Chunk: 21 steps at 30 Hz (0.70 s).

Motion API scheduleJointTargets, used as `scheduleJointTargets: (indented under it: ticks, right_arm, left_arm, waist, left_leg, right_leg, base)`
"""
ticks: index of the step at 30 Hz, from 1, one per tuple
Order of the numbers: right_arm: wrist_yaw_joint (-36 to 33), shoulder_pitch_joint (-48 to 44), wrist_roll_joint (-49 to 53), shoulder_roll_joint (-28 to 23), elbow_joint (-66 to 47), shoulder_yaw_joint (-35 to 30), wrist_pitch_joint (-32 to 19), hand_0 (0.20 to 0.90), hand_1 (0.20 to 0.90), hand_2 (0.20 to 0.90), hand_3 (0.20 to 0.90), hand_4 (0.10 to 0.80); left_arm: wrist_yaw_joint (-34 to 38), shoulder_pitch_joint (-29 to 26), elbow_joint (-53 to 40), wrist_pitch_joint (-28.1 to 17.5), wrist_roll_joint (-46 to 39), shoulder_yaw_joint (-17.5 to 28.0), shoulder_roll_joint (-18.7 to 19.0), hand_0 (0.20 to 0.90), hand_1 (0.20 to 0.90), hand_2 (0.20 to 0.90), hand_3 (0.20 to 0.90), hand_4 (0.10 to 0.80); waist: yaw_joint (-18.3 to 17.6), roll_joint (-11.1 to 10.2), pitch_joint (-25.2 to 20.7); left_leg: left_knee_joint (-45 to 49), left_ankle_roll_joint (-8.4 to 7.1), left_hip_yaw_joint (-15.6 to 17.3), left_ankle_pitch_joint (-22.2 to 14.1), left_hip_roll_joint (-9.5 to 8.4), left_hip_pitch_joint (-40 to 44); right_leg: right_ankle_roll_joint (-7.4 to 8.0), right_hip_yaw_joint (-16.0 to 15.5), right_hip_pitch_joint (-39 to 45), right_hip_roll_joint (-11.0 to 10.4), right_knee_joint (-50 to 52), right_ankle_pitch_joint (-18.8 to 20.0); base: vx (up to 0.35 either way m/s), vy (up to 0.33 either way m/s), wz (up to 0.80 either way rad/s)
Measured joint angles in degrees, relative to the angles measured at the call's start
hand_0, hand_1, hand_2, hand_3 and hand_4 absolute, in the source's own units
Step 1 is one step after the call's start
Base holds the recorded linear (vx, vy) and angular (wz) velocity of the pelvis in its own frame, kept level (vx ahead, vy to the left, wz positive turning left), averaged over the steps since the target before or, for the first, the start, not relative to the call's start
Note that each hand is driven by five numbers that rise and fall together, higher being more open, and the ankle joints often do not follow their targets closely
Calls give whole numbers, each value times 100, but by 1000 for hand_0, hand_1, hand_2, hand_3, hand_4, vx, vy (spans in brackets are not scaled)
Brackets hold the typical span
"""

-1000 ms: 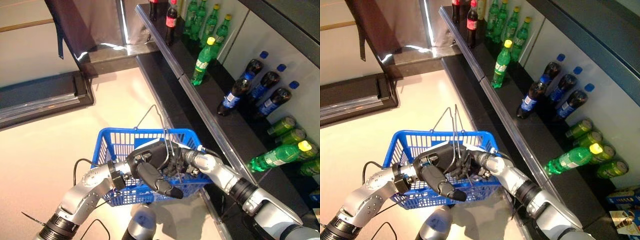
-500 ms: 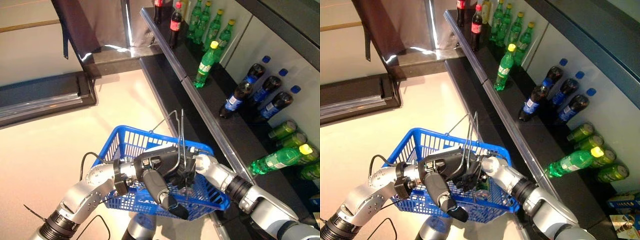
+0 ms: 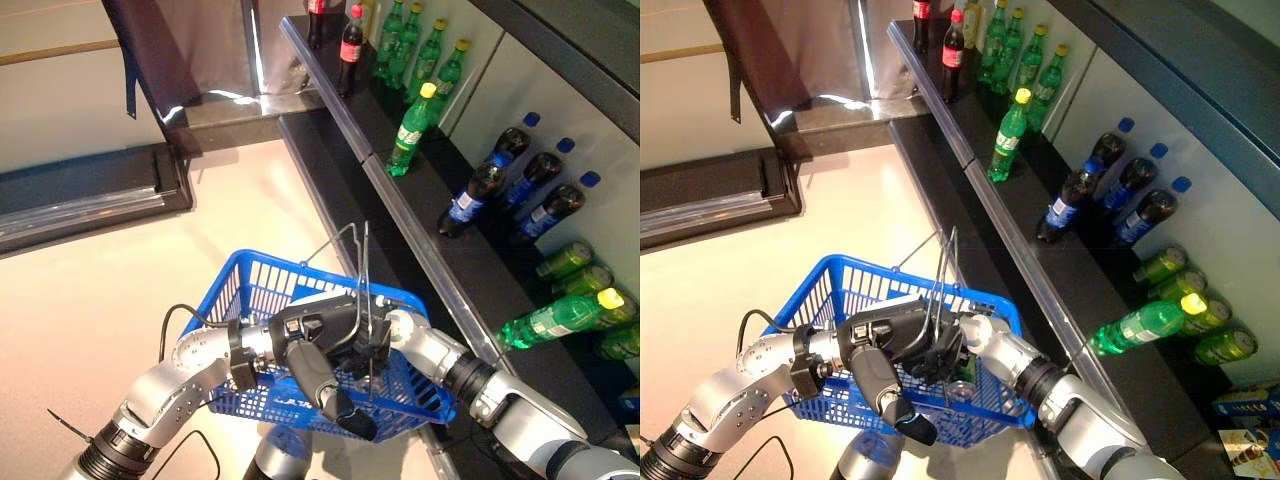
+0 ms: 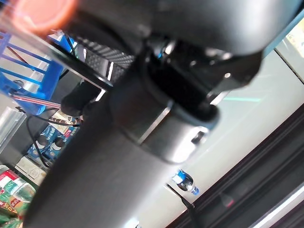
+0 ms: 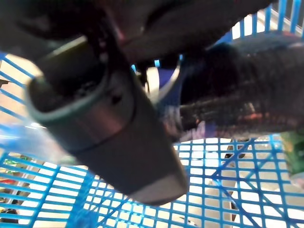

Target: Pick up the drink and place into the basket.

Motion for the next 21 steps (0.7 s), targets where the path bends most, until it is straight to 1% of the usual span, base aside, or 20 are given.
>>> scheduleJointTargets:
  ticks: [3, 17, 21]
  right_arm:
    - [17, 1, 0, 9, 4, -2, 0, 900, 900, 900, 900, 800]
    - [4, 2, 14, 54, 4, -1, 7, 900, 900, 900, 900, 800]
    - [-64, 13, 36, 44, -25, -6, 100, 900, 900, 900, 900, 800]
  left_arm:
    - [1, 0, 0, 68, 66, 0, 2, 300, 300, 300, 200, 100]
    - [10, 0, 0, 81, 211, 0, 3, 300, 300, 300, 200, 100]
    - [31, 0, 0, 81, 255, 1, 3, 300, 300, 300, 200, 100]
  waist:
    - [-5, -1, -1]
    - [-10, -3, -2]
    - [-24, -3, -2]
  left_leg:
    - [0, 0, 2, 0, 0, 2]
    - [4, 1, 5, 0, 0, 11]
    - [2, 1, 20, 0, 0, 11]
  right_leg:
    - [0, 0, 3, 0, 0, 0]
    - [0, 1, 12, 1, 0, 0]
    - [0, 4, 7, 0, 1, 0]
  base:
    - [0, 0, 0]
    - [0, 0, 0]
    - [0, 0, 0]
